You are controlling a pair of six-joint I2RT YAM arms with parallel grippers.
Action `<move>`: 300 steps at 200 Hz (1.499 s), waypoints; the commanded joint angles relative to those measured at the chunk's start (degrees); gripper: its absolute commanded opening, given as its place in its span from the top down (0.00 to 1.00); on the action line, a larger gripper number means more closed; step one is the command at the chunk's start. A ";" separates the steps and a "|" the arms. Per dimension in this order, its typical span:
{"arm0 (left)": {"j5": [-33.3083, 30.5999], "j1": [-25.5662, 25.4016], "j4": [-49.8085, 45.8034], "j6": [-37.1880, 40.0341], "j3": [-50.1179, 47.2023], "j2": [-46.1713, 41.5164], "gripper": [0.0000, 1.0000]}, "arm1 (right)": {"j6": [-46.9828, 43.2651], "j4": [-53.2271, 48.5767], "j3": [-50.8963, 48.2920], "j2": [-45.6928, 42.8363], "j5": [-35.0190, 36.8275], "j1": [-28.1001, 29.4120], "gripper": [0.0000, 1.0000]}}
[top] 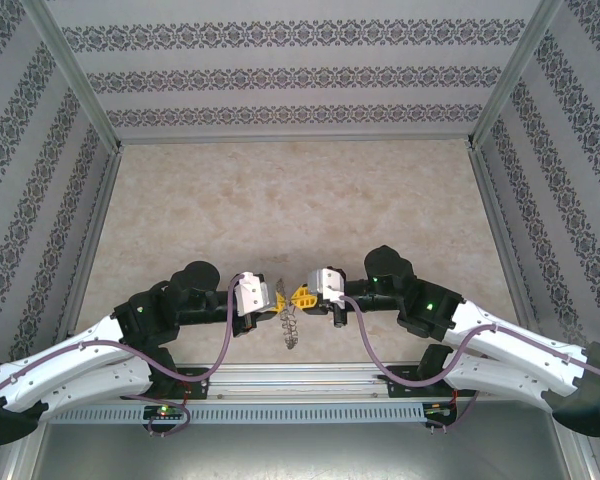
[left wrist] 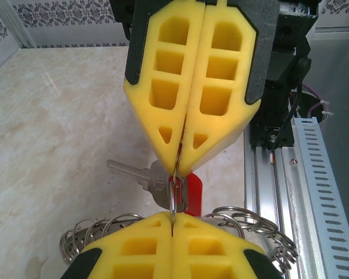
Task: Put the keys on the keyring
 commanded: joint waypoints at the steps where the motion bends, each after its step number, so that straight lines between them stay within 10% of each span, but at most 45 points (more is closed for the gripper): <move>1: 1.54 -0.64 3.32 0.99 1.10 -0.98 1.00 | -1.09 1.76 -0.22 0.07 -1.18 0.81 1.00; 300: 4.09 -0.64 5.37 -1.33 1.33 -1.20 1.00 | -9.62 -1.39 -0.28 -0.06 -0.13 4.45 1.00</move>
